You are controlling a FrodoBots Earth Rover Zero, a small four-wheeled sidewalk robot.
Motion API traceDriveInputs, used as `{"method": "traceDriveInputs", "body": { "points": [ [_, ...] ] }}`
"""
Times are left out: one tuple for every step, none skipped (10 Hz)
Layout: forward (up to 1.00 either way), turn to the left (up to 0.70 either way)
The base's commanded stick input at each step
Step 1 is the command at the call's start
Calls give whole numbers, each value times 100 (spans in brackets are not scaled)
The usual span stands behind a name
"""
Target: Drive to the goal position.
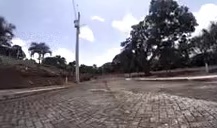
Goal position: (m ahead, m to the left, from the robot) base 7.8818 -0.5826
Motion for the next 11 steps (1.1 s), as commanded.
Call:
{"method": "traceDriveInputs", "body": {
  "points": [
    [70, 0],
    [70, 0],
    [70, 0],
    [70, 0],
    [70, 0],
    [70, 0],
    [70, 0],
    [70, 0],
    [70, 0],
    [70, 0],
    [70, 0]
  ]
}}
